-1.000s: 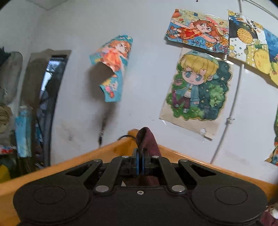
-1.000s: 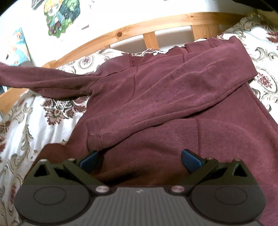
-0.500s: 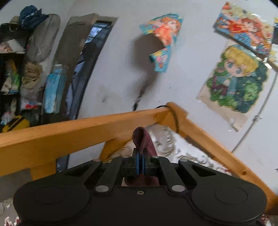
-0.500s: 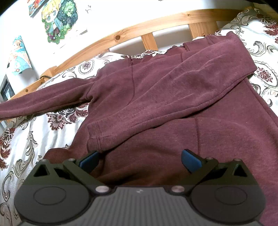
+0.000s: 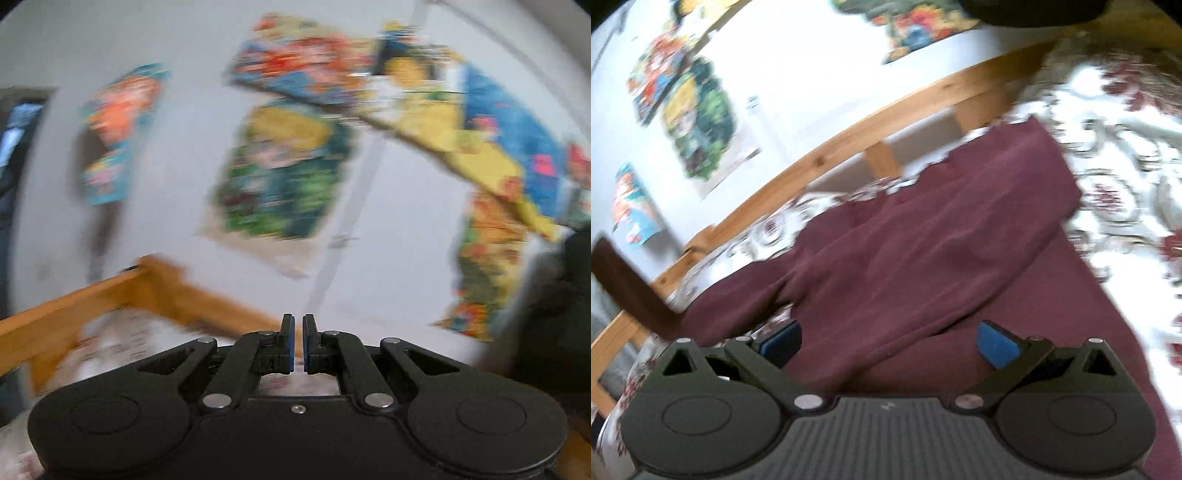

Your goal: Fold small clothes

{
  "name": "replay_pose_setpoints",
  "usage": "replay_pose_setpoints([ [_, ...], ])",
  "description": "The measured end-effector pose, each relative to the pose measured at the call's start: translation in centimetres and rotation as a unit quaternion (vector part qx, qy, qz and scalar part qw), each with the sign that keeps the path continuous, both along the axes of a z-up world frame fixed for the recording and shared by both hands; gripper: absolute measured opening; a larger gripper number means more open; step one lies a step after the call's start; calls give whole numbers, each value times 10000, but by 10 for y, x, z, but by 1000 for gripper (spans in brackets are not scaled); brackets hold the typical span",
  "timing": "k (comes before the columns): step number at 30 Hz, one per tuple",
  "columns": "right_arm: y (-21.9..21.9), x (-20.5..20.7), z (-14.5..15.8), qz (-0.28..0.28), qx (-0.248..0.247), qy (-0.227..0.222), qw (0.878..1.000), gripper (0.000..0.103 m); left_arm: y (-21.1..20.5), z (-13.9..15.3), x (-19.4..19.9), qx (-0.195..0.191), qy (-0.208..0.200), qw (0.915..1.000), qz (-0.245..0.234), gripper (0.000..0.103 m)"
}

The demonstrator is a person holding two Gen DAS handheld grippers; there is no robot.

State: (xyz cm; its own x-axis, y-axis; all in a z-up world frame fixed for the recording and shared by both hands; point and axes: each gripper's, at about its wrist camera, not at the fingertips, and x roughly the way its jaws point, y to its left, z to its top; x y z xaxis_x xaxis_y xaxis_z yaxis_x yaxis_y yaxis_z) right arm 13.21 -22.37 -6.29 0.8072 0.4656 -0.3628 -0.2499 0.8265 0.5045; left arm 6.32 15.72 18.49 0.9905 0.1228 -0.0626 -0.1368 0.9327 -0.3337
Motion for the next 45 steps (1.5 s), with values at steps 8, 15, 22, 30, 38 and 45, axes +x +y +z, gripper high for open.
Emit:
replay_pose_setpoints([
  [8, -61, -15, -20, -737, 336, 465, 9956, 103, -114, -33, 65, 697, 244, 9808, -1805, 8],
  [15, -48, -17, -26, -435, 41, 494, 9978, 103, -101, -93, 94, 372, 1646, 9665, -1933, 33],
  [22, 2, -2, -7, 442, -35, 261, 9987, 103, -10, -104, 81, 367, 2402, 9669, -778, 78],
  [30, 106, 11, 27, 1883, -625, -288, 9797, 103, 63, -129, 47, 732, 2384, 9669, 546, 102],
  [38, 178, 16, 23, 2370, -997, -237, 9661, 91, 107, -153, 61, -754, 2348, 9681, 452, 102],
  [45, 224, 24, 9, 2855, -1197, -45, 9509, 88, 112, -161, 71, -1062, 2346, 9650, 492, 102],
])
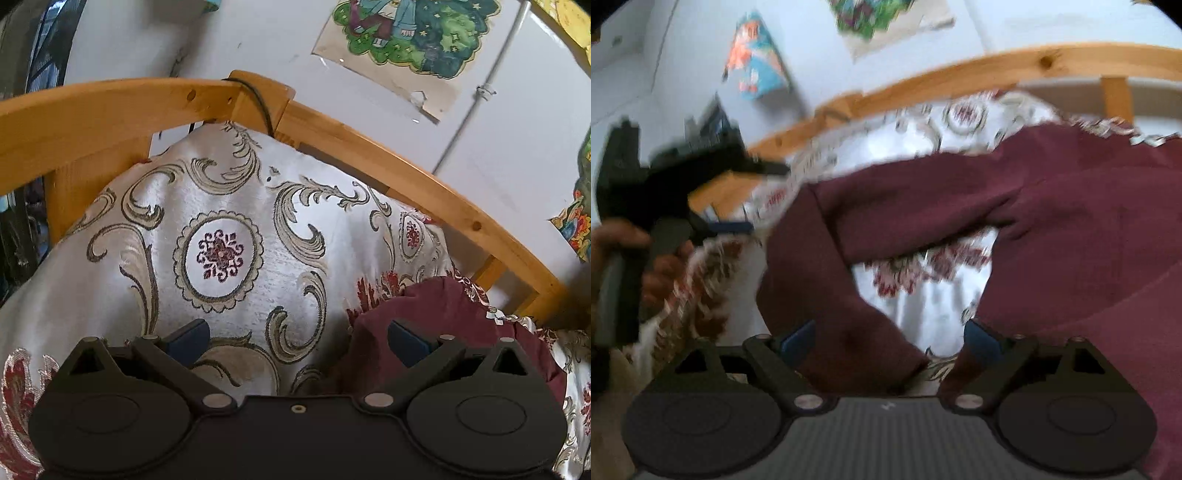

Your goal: Fold small clothes

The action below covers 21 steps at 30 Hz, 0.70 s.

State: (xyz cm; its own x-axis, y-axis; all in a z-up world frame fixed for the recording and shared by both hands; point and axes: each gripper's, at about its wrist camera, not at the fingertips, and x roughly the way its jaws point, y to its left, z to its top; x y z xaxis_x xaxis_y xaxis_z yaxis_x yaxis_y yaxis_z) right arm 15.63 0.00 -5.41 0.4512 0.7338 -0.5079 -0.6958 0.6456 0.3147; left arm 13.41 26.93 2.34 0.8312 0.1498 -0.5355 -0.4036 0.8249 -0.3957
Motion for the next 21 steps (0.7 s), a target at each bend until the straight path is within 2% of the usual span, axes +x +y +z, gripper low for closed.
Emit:
replay_pose_setpoints([
  [2, 14, 6, -9, 160, -183, 219, 9995, 76, 1, -1, 0, -27, -18, 10000, 14, 102],
  [4, 24, 9, -20, 310, -315, 412, 9982, 44, 1, -1, -1, -6, -36, 10000, 27, 102],
  [5, 27, 8, -25, 274, -399, 393, 9981, 33, 1, -2, 0, 12, -31, 10000, 35, 102],
  [6, 28, 6, -27, 184, -454, 313, 9983, 27, 1, -3, 0, 17, -24, 10000, 34, 102],
  [7, 26, 5, -28, 124, -434, 267, 9986, 14, 1, -3, 0, 2, -8, 10000, 34, 102],
  [8, 23, 6, -27, 101, -358, 279, 9989, 7, 2, -4, 1, -46, 8, 10000, 32, 102],
  [12, 3, 3, -6, -73, 26, 60, 10000, 6, 3, -5, -2, -272, -26, 9996, 48, 102],
  [15, -25, -4, 23, -339, 350, -405, 9980, 6, 2, -3, -6, -349, -115, 9993, 69, 102],
  [18, -73, -14, 48, -795, 640, -775, 9918, 6, -2, -1, -9, -325, -132, 9994, 37, 102],
  [21, -122, -21, 64, -1327, 833, -877, 9838, 6, -9, 2, -10, -303, -138, 9994, -51, 102],
])
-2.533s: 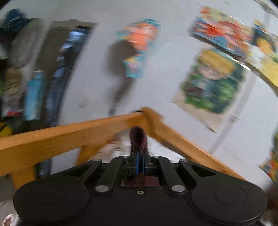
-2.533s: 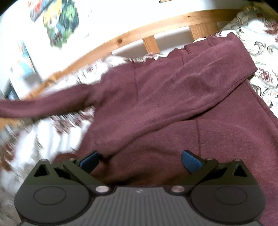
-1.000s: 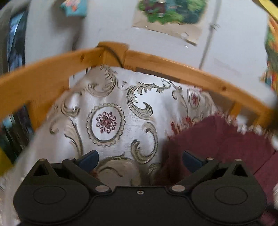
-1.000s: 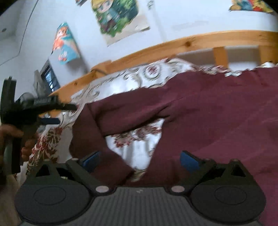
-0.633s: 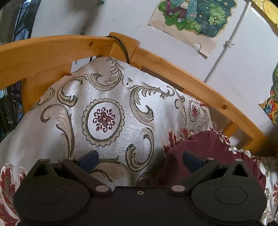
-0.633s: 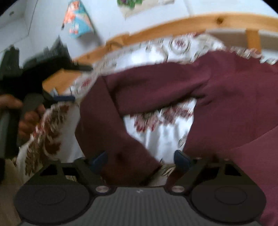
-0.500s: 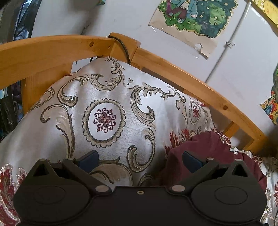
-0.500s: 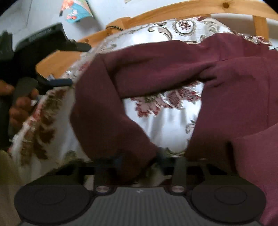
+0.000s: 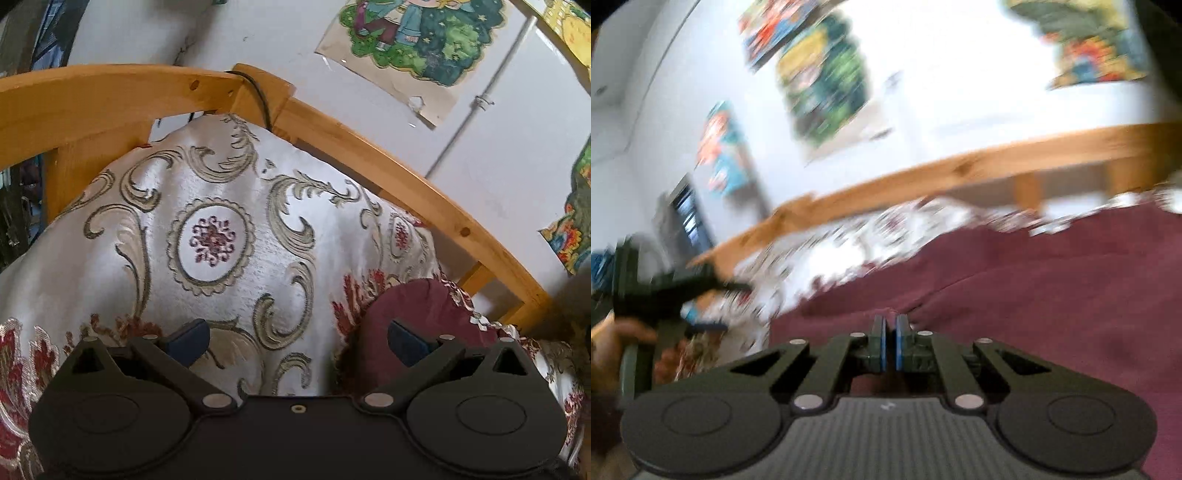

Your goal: Fold small clothes

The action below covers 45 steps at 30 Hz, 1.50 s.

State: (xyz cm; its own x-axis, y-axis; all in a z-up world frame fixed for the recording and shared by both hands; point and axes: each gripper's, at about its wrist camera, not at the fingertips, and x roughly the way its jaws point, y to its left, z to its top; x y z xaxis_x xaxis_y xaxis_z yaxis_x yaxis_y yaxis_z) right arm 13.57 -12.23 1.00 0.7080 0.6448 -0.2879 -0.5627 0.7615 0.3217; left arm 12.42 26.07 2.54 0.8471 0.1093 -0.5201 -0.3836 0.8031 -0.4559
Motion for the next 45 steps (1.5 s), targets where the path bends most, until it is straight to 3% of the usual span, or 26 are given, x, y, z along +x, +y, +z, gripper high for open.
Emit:
replay_pose_setpoints([
  [7, -88, -27, 10, -1226, -201, 37, 9922, 6, -23, -3, 6, 234, 102, 9991, -349, 102],
  [10, -119, -32, -8, -1751, -343, 281, 9836, 6, -35, -6, 10, 149, 237, 9983, -521, 102],
  [12, -141, -32, -29, -2033, -157, 701, 9765, 6, -46, -8, 12, -5, 231, 9973, -702, 102],
  [14, -154, -28, -46, -2148, 82, 1047, 9710, 6, -60, -9, 13, 44, 136, 9949, -996, 102],
  [16, -153, -22, -57, -2148, -41, 1171, 9696, 7, -74, -13, 16, 234, 4, 9925, -1204, 102],
  [21, -136, -7, -48, -2125, -604, 1018, 9700, 26, -97, -32, 57, 504, -140, 9882, -1442, 100],
  [23, -130, 4, -34, -1997, -666, 929, 9732, 43, -98, -39, 75, 374, -194, 9888, -1433, 99],
  [27, -101, 41, 11, -1230, -1088, 924, 9821, 48, -95, -51, 102, 46, -238, 9888, -1470, 98],
  [29, -78, 66, 40, -858, -1391, 929, 9822, 69, -96, -56, 106, 103, -313, 9868, -1587, 99],
  [30, -66, 78, 53, -677, -1548, 969, 9808, 71, -96, -57, 107, 137, -351, 9846, -1708, 99],
  [33, -13, 117, 88, -66, -2326, 1144, 9658, 72, -97, -59, 105, 258, -497, 9776, -2030, 99],
  [35, 30, 144, 103, 337, -2872, 1205, 9497, 79, -97, -62, 103, 280, -564, 9735, -2198, 98],
  [39, 113, 187, 97, 1023, -3701, 1043, 9174, 81, -100, -65, 105, 430, -700, 9661, -2448, 96],
  [45, 179, 239, 58, 1591, -3205, 820, 9302, 80, -106, -72, 106, 706, -702, 9591, -2649, 96],
])
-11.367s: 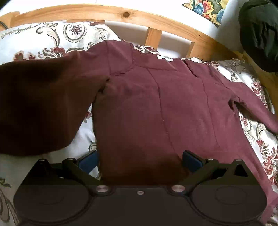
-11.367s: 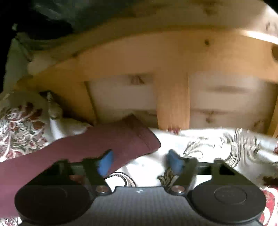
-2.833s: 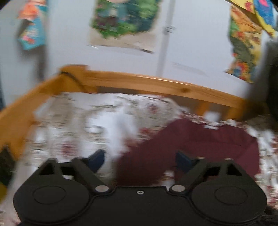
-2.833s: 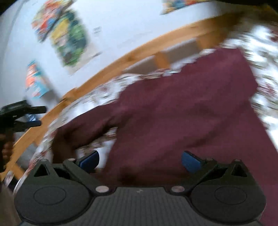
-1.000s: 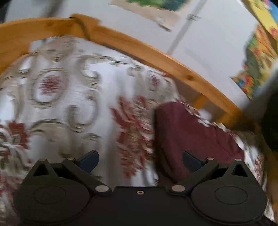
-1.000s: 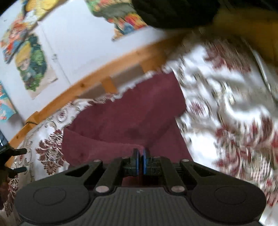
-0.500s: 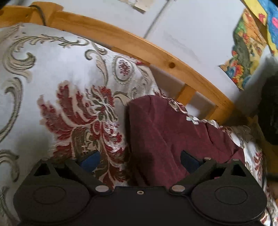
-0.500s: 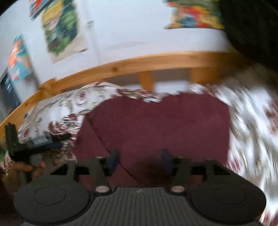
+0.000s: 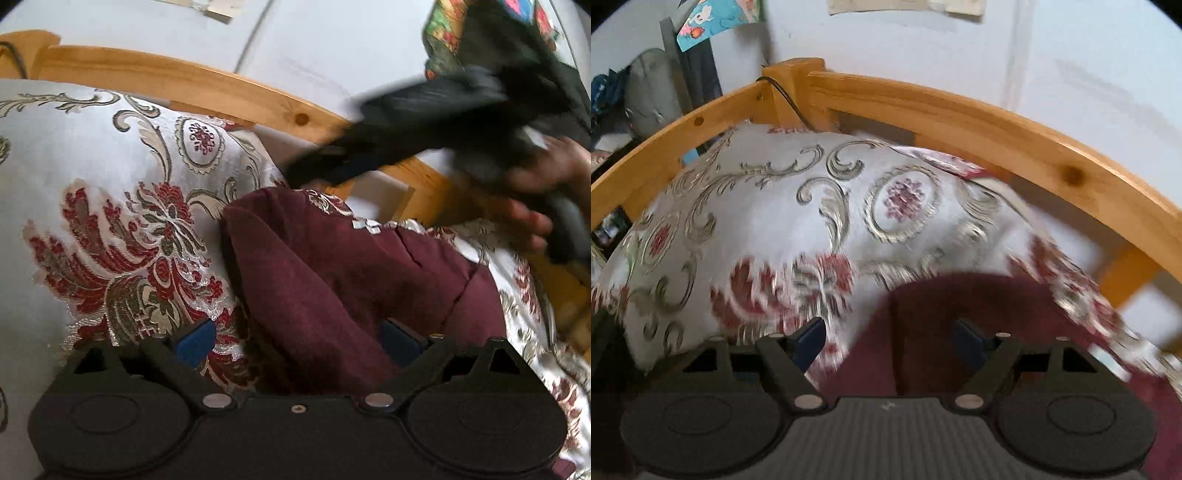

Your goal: Fold small clothes

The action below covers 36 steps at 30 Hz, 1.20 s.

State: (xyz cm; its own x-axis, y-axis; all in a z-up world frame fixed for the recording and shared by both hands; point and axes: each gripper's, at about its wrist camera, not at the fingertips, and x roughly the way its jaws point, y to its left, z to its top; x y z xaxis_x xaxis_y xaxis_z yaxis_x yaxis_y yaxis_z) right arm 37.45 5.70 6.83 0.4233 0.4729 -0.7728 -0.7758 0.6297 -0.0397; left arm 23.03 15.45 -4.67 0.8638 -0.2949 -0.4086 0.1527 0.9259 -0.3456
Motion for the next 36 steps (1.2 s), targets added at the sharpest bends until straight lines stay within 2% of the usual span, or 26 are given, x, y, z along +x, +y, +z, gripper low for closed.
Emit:
replay_pose_setpoints([
  [2, 18, 12, -14, 30, -236, 249, 9994, 80, -1, -2, 0, 17, -58, 10000, -6, 96],
  [4, 33, 16, -25, 182, -485, 174, 9985, 80, 0, -5, 1, 12, -113, 9999, 6, 96],
  [6, 42, 20, -36, 313, -586, 17, 9978, 70, 0, -8, 1, 33, -146, 9999, 8, 95],
  [8, 46, 30, -47, 310, -741, 193, 9966, 8, -1, -9, 0, 91, -172, 9998, -28, 95],
  [11, 32, 39, -46, 207, -376, 468, 9980, 7, 0, -10, -1, 24, -218, 9997, -89, 95],
  [13, 15, 35, -35, 309, -152, 311, 9989, 7, 4, -9, -1, -146, -231, 9995, -135, 95],
  [16, -17, 33, -20, 325, 296, 206, 9988, 7, 12, -9, 0, -604, -205, 9979, -114, 95],
  [18, -37, 38, -11, 144, 444, 320, 9984, 7, 21, -10, 2, -1099, -142, 9938, 1, 92],
  [21, -61, 44, -5, -165, 456, 82, 9988, 7, 33, -14, 4, -1693, -25, 9855, 99, 86],
  [23, -73, 47, -4, -373, 509, 108, 9979, 7, 39, -19, 6, -2029, 83, 9791, 147, 81],
  [25, -79, 47, -3, -421, 548, 166, 9975, 7, 42, -22, 9, -2114, 210, 9770, 171, 77],
  [28, -78, 42, -1, -326, 532, 136, 9980, 7, 41, -26, 13, -2234, 237, 9744, 65, 76],
  [31, -62, 35, -6, -192, 488, 85, 9986, 7, 42, -32, 18, -2562, 277, 9662, 3, 73],
  [34, -47, 25, -6, 11, 313, -111, 9994, 7, 46, -37, 26, -2770, 307, 9604, 40, 55],
  [36, -43, 22, -6, 4, 244, -186, 9995, 7, 49, -37, 29, -2791, 305, 9597, 119, 30],
])
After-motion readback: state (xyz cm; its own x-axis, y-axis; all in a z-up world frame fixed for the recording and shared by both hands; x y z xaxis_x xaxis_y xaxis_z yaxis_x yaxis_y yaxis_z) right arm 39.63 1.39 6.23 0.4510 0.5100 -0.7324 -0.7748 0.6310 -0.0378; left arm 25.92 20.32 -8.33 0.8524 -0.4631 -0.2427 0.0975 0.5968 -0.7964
